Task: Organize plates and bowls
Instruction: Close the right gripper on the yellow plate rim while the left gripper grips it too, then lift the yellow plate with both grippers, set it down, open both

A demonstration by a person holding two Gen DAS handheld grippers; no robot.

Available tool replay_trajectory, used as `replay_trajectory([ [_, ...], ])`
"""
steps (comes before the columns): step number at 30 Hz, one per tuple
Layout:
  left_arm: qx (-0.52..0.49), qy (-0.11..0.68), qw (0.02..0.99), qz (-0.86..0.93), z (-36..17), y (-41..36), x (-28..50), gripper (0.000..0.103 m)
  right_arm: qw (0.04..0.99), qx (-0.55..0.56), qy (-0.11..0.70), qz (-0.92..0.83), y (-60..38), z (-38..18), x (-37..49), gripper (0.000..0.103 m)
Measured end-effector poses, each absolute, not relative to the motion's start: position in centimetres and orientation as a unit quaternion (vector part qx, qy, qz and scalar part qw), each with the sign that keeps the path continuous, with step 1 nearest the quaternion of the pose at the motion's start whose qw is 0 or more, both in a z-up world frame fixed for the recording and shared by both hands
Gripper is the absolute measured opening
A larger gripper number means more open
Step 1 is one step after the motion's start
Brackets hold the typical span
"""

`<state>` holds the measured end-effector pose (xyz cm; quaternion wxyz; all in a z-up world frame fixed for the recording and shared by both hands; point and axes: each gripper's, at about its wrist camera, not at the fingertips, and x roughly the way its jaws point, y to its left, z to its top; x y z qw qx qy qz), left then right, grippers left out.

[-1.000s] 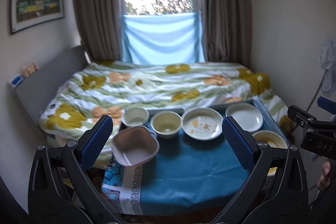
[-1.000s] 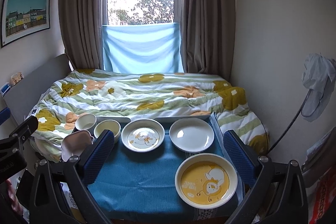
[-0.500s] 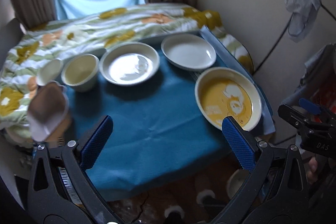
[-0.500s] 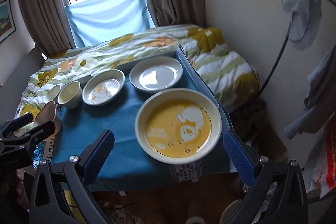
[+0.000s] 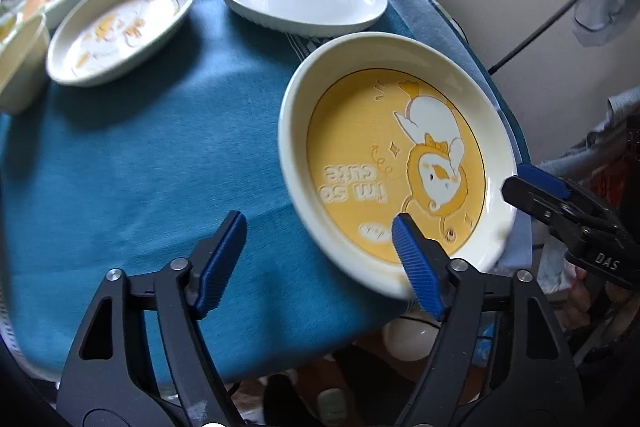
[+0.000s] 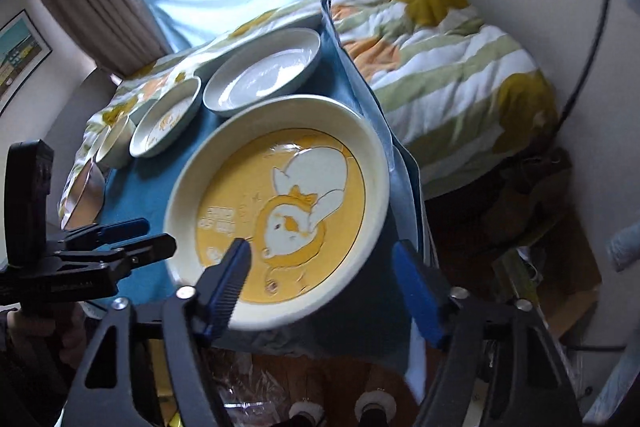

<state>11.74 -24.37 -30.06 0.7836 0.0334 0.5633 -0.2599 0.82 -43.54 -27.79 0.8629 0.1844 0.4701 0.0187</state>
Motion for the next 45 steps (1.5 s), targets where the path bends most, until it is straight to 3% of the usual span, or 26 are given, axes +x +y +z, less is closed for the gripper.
replay_trajectory([
  [3, 0.021, 0.571, 0.783, -0.247, -31.0, -24.9, 12.4, 0.059, 0.861, 0.181, 0.474, 0.037, -44.6, -28.4, 2.2, 0.055],
  [6, 0.01, 0.578, 0.782, -0.235, -31.6, -25.2, 13.0, 0.043, 0.859, 0.174, 0.479, 0.046, -45.4, -28.8, 3.6, 0.043],
  [12, -0.004, 0.58, 0.787, -0.211, -32.0, -25.4, 13.6, 0.021, 0.852, 0.167, 0.494, 0.055, -46.8, -29.8, 5.2, 0.021],
  [16, -0.014, 0.576, 0.794, -0.193, -31.7, -25.0, 13.4, 0.018, 0.851, 0.161, 0.498, 0.05, -47.1, -30.2, 5.5, 0.013],
  [21, 0.046, 0.556, 0.812, -0.173, -30.9, -25.8, 12.7, 0.018, 0.853, 0.139, 0.5, 0.053, -47.0, -30.0, 5.6, 0.013],
  [32, 0.019, 0.534, 0.831, -0.155, -29.5, -23.7, 13.3, 0.018, 0.869, 0.095, 0.48, 0.077, -45.7, -28.3, 6.6, 0.013],
  [45, -0.016, 0.502, 0.86, -0.093, -23.6, -12.8, 13.2, 0.018, 0.881, 0.067, 0.445, 0.146, -36.7, -22.9, 9.1, 0.013],
])
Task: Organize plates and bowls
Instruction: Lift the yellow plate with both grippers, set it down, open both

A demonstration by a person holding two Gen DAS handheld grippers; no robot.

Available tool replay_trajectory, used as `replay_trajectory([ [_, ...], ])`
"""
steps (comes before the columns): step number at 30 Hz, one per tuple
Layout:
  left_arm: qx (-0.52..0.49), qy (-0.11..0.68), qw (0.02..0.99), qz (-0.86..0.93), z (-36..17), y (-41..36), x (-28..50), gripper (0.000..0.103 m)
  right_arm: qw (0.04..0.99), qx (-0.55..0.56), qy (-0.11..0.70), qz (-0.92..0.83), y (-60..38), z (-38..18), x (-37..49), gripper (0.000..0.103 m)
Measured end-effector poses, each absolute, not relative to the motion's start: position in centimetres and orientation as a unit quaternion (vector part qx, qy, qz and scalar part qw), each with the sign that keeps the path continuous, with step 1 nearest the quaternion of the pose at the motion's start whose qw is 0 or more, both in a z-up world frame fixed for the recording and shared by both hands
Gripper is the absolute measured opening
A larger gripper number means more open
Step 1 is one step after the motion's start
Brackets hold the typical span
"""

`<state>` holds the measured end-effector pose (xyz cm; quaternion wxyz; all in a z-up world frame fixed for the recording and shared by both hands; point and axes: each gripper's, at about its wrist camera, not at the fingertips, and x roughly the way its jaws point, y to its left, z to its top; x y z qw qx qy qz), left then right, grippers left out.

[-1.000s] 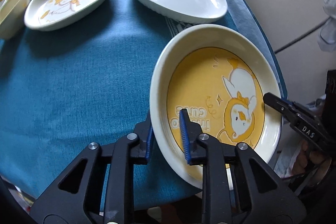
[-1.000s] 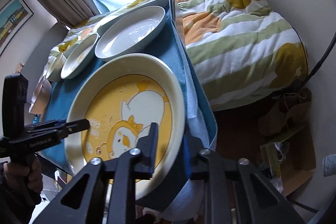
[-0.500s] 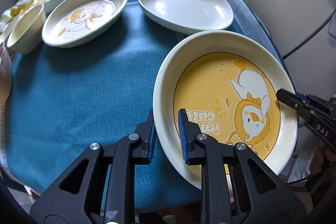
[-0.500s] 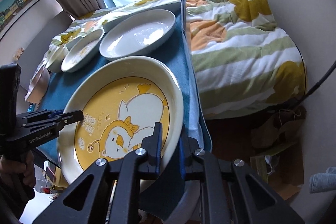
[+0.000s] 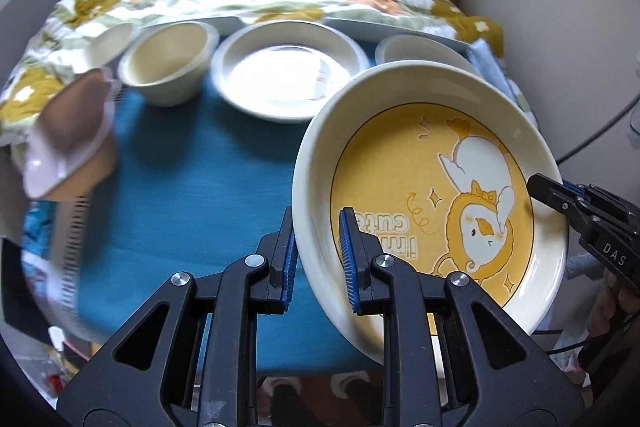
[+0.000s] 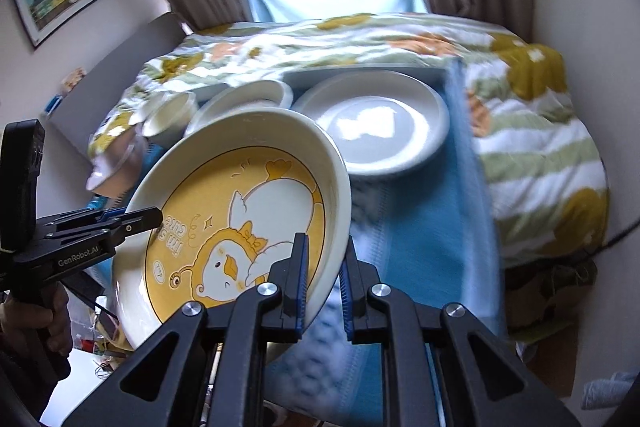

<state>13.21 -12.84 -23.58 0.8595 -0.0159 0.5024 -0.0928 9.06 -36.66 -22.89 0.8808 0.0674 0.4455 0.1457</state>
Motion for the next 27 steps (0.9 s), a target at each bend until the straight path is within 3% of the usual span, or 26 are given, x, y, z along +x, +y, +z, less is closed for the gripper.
replay_trajectory([
  [6, -0.022, 0.508, 0.859, -0.065, -23.3, -5.3, 13.1, 0.018, 0.873, 0.066, 0.451, 0.175, -29.8, -23.0, 10.4, 0.013],
  [13, -0.029, 0.537, 0.841, -0.06, -26.9, 2.1, 14.3, 0.018, 0.856, 0.067, 0.479, 0.181, -22.7, -25.9, 11.7, 0.013],
  [27, -0.029, 0.531, 0.842, -0.092, -31.0, 5.0, 15.7, 0.018, 0.851, 0.072, 0.495, 0.157, -19.7, -30.3, 12.7, 0.013],
])
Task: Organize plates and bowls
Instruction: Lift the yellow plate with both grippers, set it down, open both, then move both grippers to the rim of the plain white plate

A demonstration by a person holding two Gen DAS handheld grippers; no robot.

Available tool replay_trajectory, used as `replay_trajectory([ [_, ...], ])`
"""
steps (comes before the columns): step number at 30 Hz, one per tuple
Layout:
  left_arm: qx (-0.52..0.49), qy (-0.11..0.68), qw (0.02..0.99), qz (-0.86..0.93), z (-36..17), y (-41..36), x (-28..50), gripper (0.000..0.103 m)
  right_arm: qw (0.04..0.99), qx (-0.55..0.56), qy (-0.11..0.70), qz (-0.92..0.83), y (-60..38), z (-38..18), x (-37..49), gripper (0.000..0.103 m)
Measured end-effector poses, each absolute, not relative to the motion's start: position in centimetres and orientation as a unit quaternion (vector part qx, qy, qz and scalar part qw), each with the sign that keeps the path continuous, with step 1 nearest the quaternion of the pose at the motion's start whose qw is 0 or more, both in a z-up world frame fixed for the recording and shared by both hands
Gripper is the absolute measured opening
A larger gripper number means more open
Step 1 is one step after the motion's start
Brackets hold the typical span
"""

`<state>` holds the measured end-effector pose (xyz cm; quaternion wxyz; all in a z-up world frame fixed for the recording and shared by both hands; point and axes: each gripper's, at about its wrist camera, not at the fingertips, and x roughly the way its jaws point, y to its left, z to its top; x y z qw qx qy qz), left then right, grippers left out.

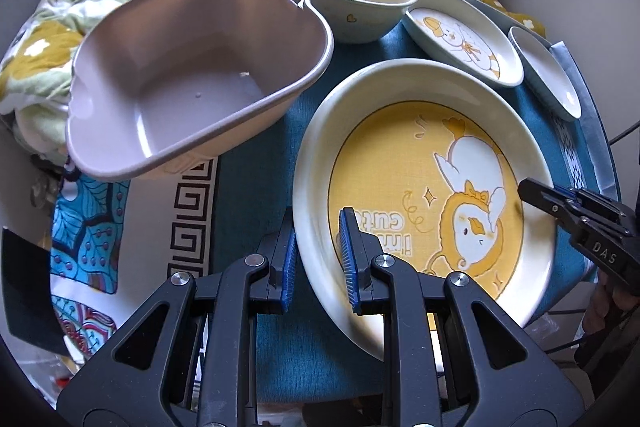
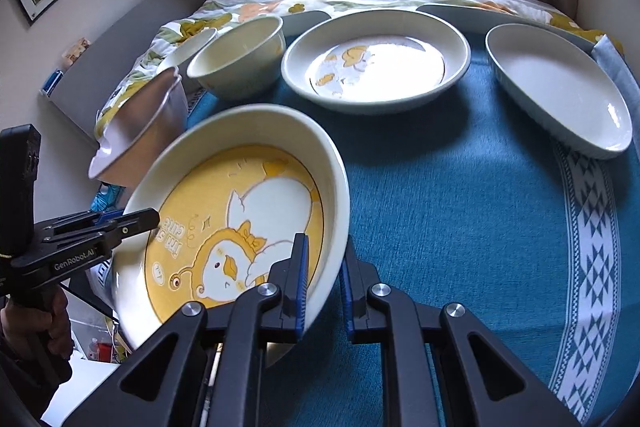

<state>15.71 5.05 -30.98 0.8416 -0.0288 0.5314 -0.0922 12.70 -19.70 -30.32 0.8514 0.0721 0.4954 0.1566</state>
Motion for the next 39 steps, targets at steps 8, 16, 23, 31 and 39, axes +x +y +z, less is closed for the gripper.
replay_trajectory([
  [8, -0.016, 0.527, 0.844, -0.094, -31.1, 4.8, 15.5, 0.018, 0.851, 0.063, 0.502, 0.144, -19.3, -30.4, 12.6, 0.014],
  [16, -0.011, 0.526, 0.846, -0.08, -31.0, 4.4, 14.8, 0.018, 0.847, 0.07, 0.508, 0.144, -19.2, -30.8, 12.5, 0.014],
  [23, -0.007, 0.527, 0.847, -0.064, -30.7, 4.7, 14.4, 0.02, 0.845, 0.07, 0.512, 0.138, -19.2, -30.7, 12.4, 0.014],
  [31, -0.033, 0.521, 0.852, -0.041, -30.1, 5.5, 12.8, 0.07, 0.841, 0.069, 0.517, 0.141, -18.7, -30.7, 11.8, 0.051],
  [39, -0.049, 0.475, 0.878, -0.021, -23.1, 6.0, 10.9, 0.089, 0.858, 0.079, 0.484, 0.151, -19.8, -25.7, 9.9, 0.097],
])
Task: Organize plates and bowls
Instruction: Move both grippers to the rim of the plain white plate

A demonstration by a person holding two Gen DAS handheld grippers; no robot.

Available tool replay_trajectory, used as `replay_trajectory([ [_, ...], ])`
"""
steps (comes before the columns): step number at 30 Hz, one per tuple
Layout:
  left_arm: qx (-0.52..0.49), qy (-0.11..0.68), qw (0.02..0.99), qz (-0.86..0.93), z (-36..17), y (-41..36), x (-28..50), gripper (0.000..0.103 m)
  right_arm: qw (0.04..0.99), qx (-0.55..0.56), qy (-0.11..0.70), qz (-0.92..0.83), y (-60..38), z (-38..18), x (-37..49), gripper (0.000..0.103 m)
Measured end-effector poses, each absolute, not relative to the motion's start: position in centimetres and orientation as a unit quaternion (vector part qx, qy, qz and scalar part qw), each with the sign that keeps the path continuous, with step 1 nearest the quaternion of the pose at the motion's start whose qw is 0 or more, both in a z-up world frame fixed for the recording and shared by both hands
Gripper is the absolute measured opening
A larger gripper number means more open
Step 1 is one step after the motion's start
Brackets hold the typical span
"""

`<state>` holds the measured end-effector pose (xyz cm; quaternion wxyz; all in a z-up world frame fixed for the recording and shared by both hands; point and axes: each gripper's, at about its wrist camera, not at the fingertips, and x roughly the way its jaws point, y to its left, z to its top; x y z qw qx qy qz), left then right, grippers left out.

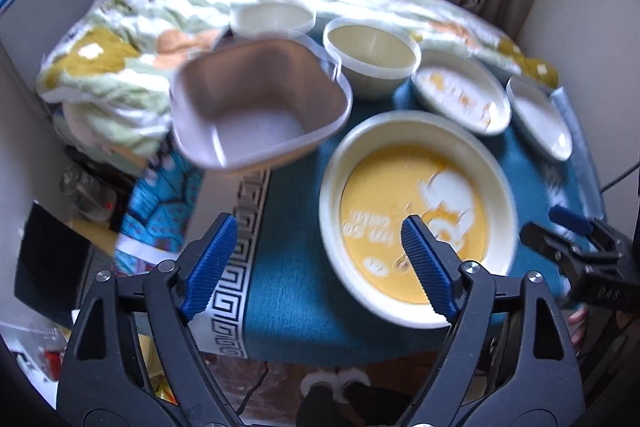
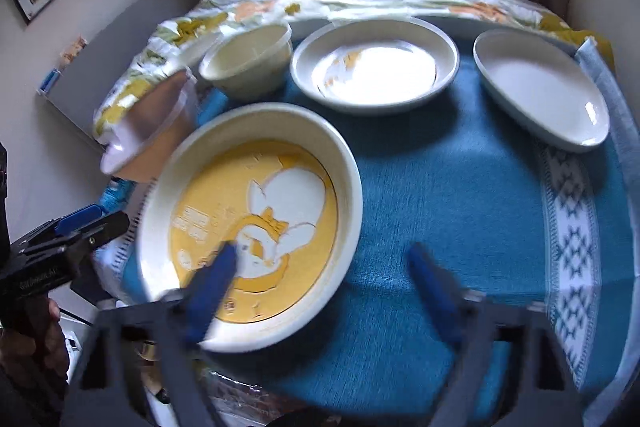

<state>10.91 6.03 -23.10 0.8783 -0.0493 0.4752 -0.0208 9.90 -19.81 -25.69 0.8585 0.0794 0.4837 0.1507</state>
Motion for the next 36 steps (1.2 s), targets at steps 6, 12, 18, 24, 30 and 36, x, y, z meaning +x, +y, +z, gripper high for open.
replay_trajectory([
  [6, -0.011, 0.427, 0.903, -0.054, -16.8, 3.1, 12.6, 0.1, 0.895, 0.069, 0.423, 0.124, -22.5, -19.7, 8.8, 0.098],
  [12, 0.0, 0.393, 0.91, -0.128, -12.6, -1.1, 15.0, 0.102, 0.909, 0.043, 0.413, 0.037, -26.0, -16.6, 8.8, 0.098],
  [18, 0.0, 0.399, 0.894, -0.202, -11.9, -7.1, 18.4, 0.102, 0.902, 0.064, 0.424, -0.055, -30.6, -16.4, 9.0, 0.098],
  [24, 0.045, 0.431, 0.867, -0.246, -14.5, -14.7, 23.3, 0.102, 0.887, 0.103, 0.445, -0.071, -36.0, -18.9, 11.6, 0.098],
  [30, 0.043, 0.498, 0.813, -0.299, -19.4, -21.4, 30.7, 0.101, 0.861, 0.169, 0.476, -0.063, -40.6, -22.8, 16.0, 0.098],
  [36, 0.018, 0.57, 0.762, -0.308, -25.4, -25.5, 37.0, 0.07, 0.824, 0.238, 0.51, -0.06, -43.8, -27.2, 20.2, 0.096],
])
